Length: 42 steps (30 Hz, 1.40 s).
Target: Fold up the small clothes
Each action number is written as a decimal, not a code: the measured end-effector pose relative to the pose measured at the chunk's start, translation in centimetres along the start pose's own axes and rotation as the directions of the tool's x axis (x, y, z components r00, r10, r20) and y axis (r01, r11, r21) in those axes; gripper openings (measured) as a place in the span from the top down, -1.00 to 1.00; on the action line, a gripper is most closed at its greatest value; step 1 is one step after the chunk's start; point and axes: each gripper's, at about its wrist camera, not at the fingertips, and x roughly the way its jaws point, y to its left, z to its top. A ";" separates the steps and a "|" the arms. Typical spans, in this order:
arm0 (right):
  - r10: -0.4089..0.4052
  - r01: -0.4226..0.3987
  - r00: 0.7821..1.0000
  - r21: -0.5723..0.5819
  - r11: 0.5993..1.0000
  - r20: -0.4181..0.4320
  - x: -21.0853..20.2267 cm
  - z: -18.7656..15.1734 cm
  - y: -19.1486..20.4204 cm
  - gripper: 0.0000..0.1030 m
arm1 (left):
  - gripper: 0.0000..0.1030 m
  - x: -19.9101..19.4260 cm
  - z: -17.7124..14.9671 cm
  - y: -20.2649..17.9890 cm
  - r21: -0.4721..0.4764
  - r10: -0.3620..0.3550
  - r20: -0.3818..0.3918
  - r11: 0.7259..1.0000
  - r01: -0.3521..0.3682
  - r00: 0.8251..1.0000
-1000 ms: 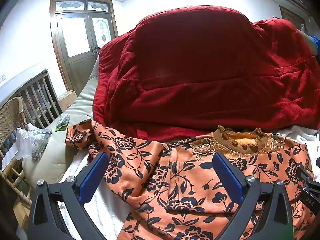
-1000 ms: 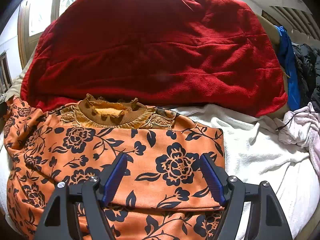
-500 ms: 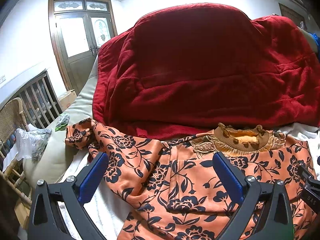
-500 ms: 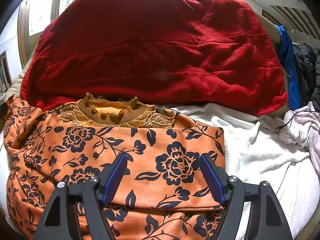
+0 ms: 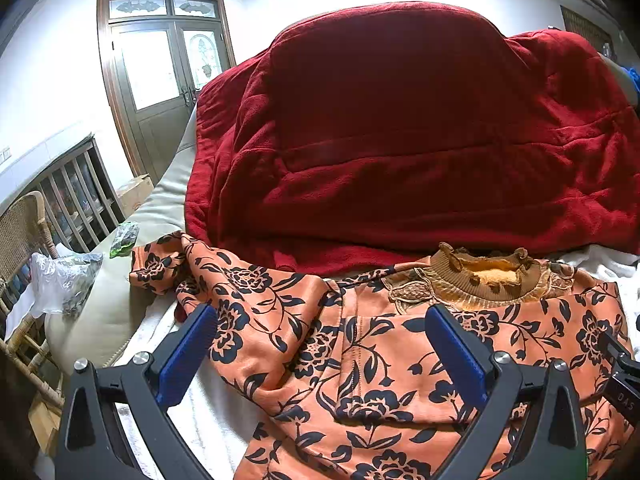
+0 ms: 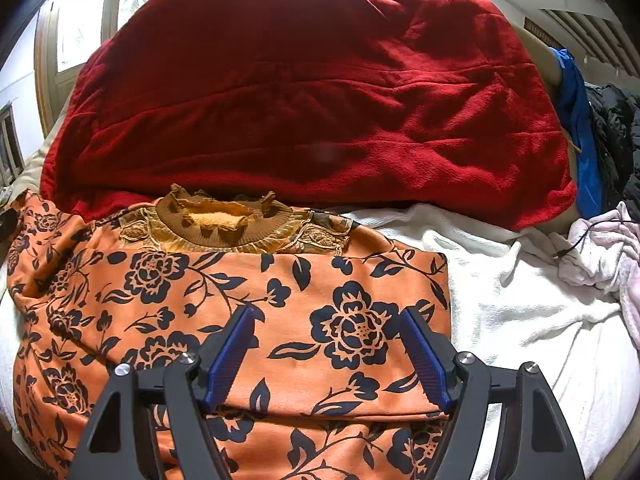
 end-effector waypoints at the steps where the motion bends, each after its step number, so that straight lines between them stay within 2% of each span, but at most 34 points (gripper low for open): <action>1: 0.000 0.000 1.000 0.000 1.000 0.000 0.0 0.0 0.1 -0.51 | -1.00 0.0 0.0 0.1 -0.001 -0.001 -0.001 1.000 0.001 1.000; 6: 0.038 -0.039 0.999 0.007 0.999 0.008 -0.3 0.0 0.3 -0.51 | -1.00 1.3 0.5 1.9 -0.041 -0.013 -0.049 0.999 0.011 0.999; 10: 0.048 -0.048 0.999 -0.001 0.999 0.010 -0.3 0.0 0.5 -0.51 | -1.00 3.1 1.1 6.3 -0.130 0.031 -0.094 0.991 -0.043 0.995; 14: 0.066 -0.066 0.998 0.009 0.998 -0.006 0.1 -0.3 0.2 -0.51 | -1.00 7.2 1.0 13.8 -0.269 0.073 -0.203 0.955 -0.128 0.976; 17: 0.060 -0.060 0.998 0.013 0.998 -0.012 0.4 -0.6 -0.2 -0.51 | -1.00 9.9 0.2 19.3 -0.354 0.117 -0.268 0.911 -0.211 0.956; 19: 0.066 -0.066 0.998 0.024 0.998 -0.019 0.6 -0.6 -0.5 -0.51 | -1.00 11.8 -0.6 22.7 -0.411 0.110 -0.313 0.880 -0.239 0.943; 21: 0.078 -0.077 0.997 0.037 0.996 -0.028 0.8 -0.6 -0.6 -0.51 | -1.00 13.9 -1.3 25.4 -0.475 0.038 -0.346 0.855 -0.210 0.938; 23: 0.090 -0.088 0.996 0.039 0.995 -0.030 0.9 -0.6 -0.5 -0.51 | -1.00 15.9 -2.2 27.7 -0.549 -0.044 -0.369 0.816 -0.180 0.928; 26: 0.085 -0.085 0.996 0.006 0.996 -0.027 1.0 -0.8 0.3 -0.51 | -1.00 16.9 -2.3 29.2 -0.621 -0.123 -0.311 0.777 -0.103 0.943; 28: 0.077 -0.077 0.997 -0.016 0.997 -0.028 1.1 -0.9 0.7 -0.51 | -1.00 17.4 -1.9 29.7 -0.630 -0.149 -0.282 0.774 -0.066 0.948; 31: 0.082 -0.083 0.996 -0.034 0.996 -0.036 1.5 -1.1 1.1 -0.51 | -1.00 18.1 -1.1 30.1 -0.620 -0.146 -0.251 0.784 -0.043 0.957; 32: 0.083 -0.085 0.996 -0.039 0.996 -0.040 1.7 -1.2 1.2 -0.51 | -0.95 18.4 -0.8 30.3 -0.622 -0.151 -0.234 0.783 -0.029 0.960; 33: 0.081 -0.083 0.996 -0.044 0.996 -0.047 1.9 -1.3 1.2 -0.51 | -0.70 18.8 -0.5 30.4 -0.626 -0.159 -0.224 0.780 -0.017 0.962; 34: 0.079 -0.082 0.995 -0.047 0.996 -0.054 2.2 -1.4 1.2 -0.51 | -0.63 19.1 -0.5 30.4 -0.634 -0.176 -0.212 0.773 0.002 0.961; 35: 0.082 -0.085 0.995 -0.046 0.995 -0.060 2.4 -1.5 1.2 -0.51 | -0.47 19.5 -0.5 30.3 -0.642 -0.188 -0.212 0.767 0.009 0.959; 36: 0.094 -0.097 0.993 -0.042 0.994 -0.069 2.7 -1.6 1.1 -0.51 | -0.12 20.0 -0.4 30.3 -0.647 -0.198 -0.214 0.763 0.013 0.957; 37: 0.106 -0.109 0.991 -0.036 0.993 -0.076 2.9 -1.6 1.0 -0.51 | 0.07 20.4 -0.4 30.4 -0.655 -0.209 -0.214 0.756 0.019 0.954; 38: 0.120 -0.122 0.989 -0.025 0.992 -0.081 3.1 -1.6 0.9 -0.51 | 0.36 20.9 -0.6 30.5 -0.667 -0.230 -0.216 0.745 0.029 0.949; 39: 0.131 -0.133 0.988 -0.015 0.991 -0.081 3.1 -1.7 0.7 -0.50 | 0.52 21.2 -0.7 30.6 -0.679 -0.244 -0.215 0.733 0.034 0.946; 41: 0.147 -0.147 0.986 -0.004 0.989 -0.073 3.1 -1.8 0.6 -0.46 | 0.64 21.4 -1.3 31.1 -0.718 -0.267 -0.173 0.693 0.064 0.948; 42: 0.151 -0.151 0.986 0.000 0.989 -0.067 3.0 -1.8 0.5 -0.39 | 0.71 21.2 -1.7 31.4 -0.745 -0.283 -0.123 0.659 0.100 0.951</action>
